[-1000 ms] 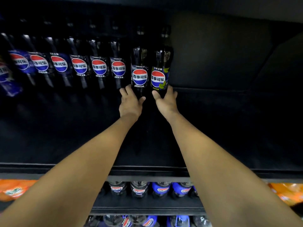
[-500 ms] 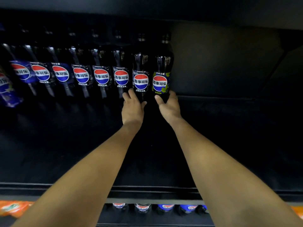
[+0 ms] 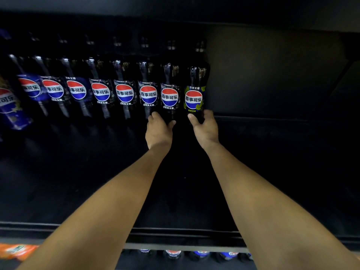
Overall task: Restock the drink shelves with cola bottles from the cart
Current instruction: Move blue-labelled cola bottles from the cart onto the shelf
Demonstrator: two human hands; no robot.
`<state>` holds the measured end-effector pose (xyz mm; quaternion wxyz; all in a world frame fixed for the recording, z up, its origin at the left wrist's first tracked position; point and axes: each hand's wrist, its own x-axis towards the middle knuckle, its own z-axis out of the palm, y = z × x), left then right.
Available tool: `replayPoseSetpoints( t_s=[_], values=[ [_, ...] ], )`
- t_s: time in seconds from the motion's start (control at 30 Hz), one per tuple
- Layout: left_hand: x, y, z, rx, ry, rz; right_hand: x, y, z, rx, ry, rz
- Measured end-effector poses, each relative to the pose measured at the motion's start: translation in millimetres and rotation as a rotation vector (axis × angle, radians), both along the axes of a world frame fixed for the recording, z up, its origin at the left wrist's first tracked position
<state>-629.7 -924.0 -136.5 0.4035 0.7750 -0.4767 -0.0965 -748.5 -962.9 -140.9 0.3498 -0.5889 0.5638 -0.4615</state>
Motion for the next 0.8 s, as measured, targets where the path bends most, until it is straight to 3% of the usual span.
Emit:
replayPoseSetpoints(
  t_s=[0.8],
  values=[
    [6.3,-13.2,-2.0,0.11,0.007,0.069,3.7,-4.2,12.7,0.089,0.06,-0.194]
  ],
)
